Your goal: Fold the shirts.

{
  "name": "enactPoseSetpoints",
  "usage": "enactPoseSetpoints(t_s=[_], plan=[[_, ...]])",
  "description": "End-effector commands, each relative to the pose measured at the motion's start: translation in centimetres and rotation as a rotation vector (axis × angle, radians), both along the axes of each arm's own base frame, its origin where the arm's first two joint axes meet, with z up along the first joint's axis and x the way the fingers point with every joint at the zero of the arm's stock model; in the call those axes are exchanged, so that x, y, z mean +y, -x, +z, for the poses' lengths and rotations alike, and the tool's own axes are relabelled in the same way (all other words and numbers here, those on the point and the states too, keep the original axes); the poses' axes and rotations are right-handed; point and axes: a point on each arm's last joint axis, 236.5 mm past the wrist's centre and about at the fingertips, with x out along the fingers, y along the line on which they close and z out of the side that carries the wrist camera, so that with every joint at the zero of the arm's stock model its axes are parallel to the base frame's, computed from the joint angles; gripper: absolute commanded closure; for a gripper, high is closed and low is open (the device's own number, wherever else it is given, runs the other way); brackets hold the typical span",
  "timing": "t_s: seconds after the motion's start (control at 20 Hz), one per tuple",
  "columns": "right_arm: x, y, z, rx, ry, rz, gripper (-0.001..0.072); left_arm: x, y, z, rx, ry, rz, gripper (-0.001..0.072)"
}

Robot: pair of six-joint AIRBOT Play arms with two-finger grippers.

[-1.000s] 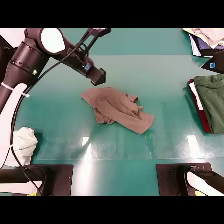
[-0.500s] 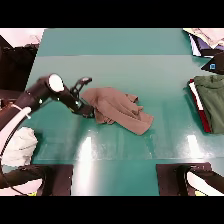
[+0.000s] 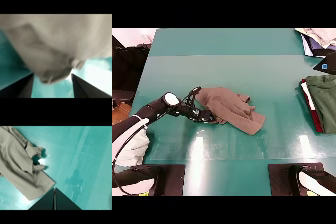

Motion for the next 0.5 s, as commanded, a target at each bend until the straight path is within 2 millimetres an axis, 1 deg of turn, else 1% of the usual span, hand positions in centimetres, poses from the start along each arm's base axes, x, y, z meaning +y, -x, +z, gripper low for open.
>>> enactPoseSetpoints(t_s=[0.0,0.05,0.1,0.15,0.25,0.3,0.4,0.45], plan=[[0.0,0.5,-0.3,0.025,0.003,0.006,0.0690,-0.6,-0.7,-0.5,0.017,0.033,0.054,0.0157],[0.0,0.9,-0.5,0.040,0.005,0.010,0.0690,-0.6,-0.9,-0.3,0.010,0.035,0.053,0.0272],[0.0,1.2,-0.7,0.058,0.007,0.014,0.0689,-0.7,-1.2,0.0,0.001,0.037,0.051,0.0516],[0.1,1.8,-1.0,0.085,0.009,0.022,0.0689,-0.9,-1.4,0.4,-0.009,0.042,0.043,0.0678],[1.1,3.1,-1.7,0.140,-0.024,0.064,0.0690,-1.2,-1.7,1.7,-0.039,0.043,-0.001,0.0685],[1.9,3.6,-2.5,0.160,-0.054,0.081,0.0690,-1.1,-1.9,2.6,-0.067,0.030,-0.034,0.0685],[3.2,4.5,-5.5,0.208,-0.119,0.089,0.0690,-0.3,-2.7,4.7,-0.159,-0.024,-0.102,0.0685],[3.7,5.0,-7.8,0.228,-0.152,0.075,0.0689,0.2,-3.0,5.9,-0.204,-0.049,-0.132,0.0685]])
